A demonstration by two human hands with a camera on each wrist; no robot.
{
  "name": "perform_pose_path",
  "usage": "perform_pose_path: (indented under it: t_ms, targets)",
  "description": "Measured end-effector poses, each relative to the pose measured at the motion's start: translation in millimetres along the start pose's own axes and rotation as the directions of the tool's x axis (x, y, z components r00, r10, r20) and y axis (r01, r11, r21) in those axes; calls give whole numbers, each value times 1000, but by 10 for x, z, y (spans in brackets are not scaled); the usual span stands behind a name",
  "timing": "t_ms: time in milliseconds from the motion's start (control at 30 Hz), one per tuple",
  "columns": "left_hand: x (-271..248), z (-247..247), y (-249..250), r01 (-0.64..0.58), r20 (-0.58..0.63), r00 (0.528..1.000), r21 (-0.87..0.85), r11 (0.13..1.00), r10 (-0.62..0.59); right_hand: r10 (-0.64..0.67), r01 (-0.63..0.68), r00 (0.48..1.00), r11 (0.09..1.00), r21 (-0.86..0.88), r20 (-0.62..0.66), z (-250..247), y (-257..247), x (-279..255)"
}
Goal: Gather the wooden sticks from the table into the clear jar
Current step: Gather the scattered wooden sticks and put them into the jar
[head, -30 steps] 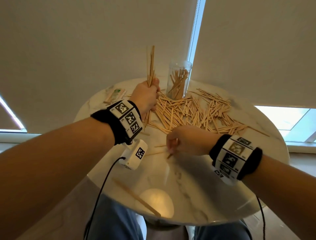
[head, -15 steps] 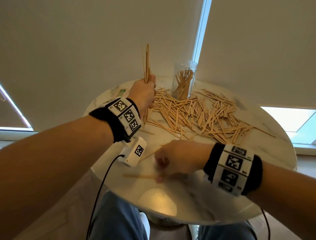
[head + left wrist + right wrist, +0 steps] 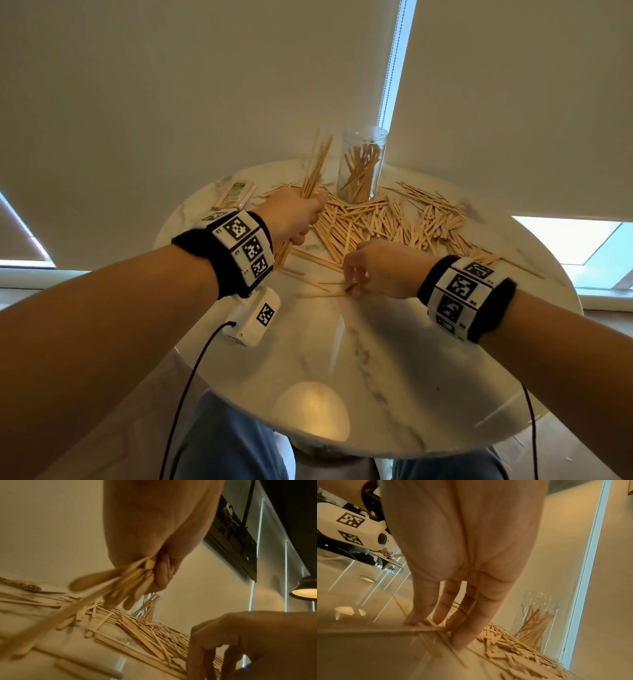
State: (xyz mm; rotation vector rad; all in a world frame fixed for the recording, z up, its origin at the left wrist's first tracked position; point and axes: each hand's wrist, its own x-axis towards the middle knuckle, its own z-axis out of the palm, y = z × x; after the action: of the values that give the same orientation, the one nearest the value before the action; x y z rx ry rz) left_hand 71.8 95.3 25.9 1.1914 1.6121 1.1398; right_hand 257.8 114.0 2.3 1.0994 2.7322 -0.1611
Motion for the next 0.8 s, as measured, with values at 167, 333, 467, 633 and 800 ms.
perform_pose_path:
  t_ms: [167, 333, 467, 633, 800]
  targets:
    - [-32, 15, 11, -21, 45, 999, 162, 987, 13, 54, -54, 998, 999, -4, 38, -45, 6, 33]
    - [-9, -84, -41, 12, -2, 1000, 222, 975, -12, 105, -105, 994, 995, -5, 7, -38, 26, 57]
    - [-16, -113, -120, 48, -1, 999, 172, 984, -49, 217, -216, 974, 976, 19, -72, 19, 92, 123]
    - [27, -57, -155, 26, -12, 1000, 181, 983, -24, 257, -259, 963, 966, -8, -82, 37, 131, 145]
    - [143, 46, -135, -3, -4, 1000, 197, 980, 4, 214, -216, 976, 974, -70, -35, 53, 156, 146]
